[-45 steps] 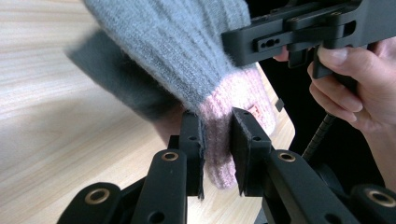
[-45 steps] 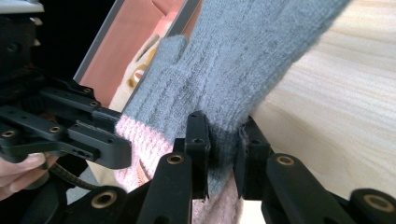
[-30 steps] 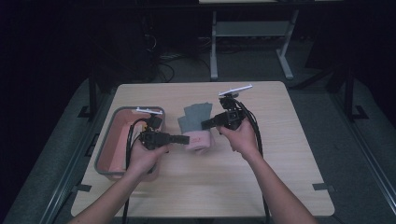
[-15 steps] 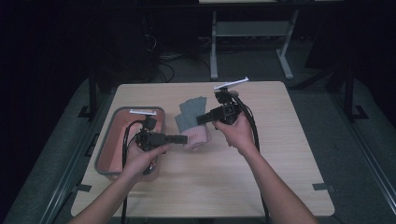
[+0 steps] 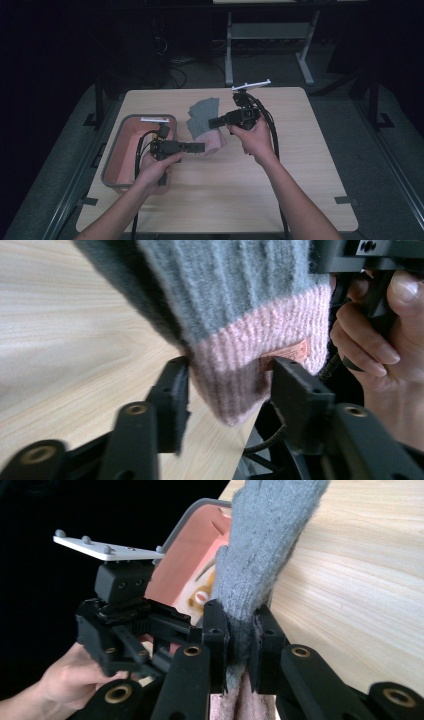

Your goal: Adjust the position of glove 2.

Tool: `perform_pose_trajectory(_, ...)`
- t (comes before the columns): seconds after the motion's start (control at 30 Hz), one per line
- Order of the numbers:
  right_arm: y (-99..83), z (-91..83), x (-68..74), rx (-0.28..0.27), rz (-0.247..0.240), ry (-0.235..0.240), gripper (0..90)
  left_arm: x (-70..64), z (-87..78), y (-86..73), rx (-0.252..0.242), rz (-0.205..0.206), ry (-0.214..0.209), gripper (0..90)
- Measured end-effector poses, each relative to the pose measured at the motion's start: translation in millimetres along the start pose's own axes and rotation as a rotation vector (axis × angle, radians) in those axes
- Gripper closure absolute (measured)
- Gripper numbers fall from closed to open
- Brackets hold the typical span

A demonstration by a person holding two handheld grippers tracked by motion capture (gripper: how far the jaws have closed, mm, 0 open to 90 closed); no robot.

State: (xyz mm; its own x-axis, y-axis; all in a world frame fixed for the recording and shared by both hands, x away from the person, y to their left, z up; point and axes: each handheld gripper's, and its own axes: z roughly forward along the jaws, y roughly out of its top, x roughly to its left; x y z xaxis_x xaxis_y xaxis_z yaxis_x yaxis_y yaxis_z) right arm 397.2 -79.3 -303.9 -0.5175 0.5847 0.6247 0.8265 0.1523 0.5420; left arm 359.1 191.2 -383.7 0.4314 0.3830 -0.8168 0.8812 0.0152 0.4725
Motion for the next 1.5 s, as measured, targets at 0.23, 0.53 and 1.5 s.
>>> perform_pose_trajectory(0.23, 3.2, 8.4, 5.8, -0.009, 0.003, 0.019, 80.4, 0.0, -15.8, 2.7, -0.019, 0.006, 0.017, 72.8)
perform_pose_trajectory(0.53, 13.5, 22.7, 25.7, 0.002, -0.029, 0.028, 80.5, 6.2, -33.5, 3.1, -0.041, 0.009, 0.030, 50.0)
perform_pose_trajectory(1.5, 26.3, 69.7, 56.6, 0.011, -0.058, 0.052, 80.5, 10.4, -96.7, 4.5, -0.058, 0.035, 0.121, 71.8)
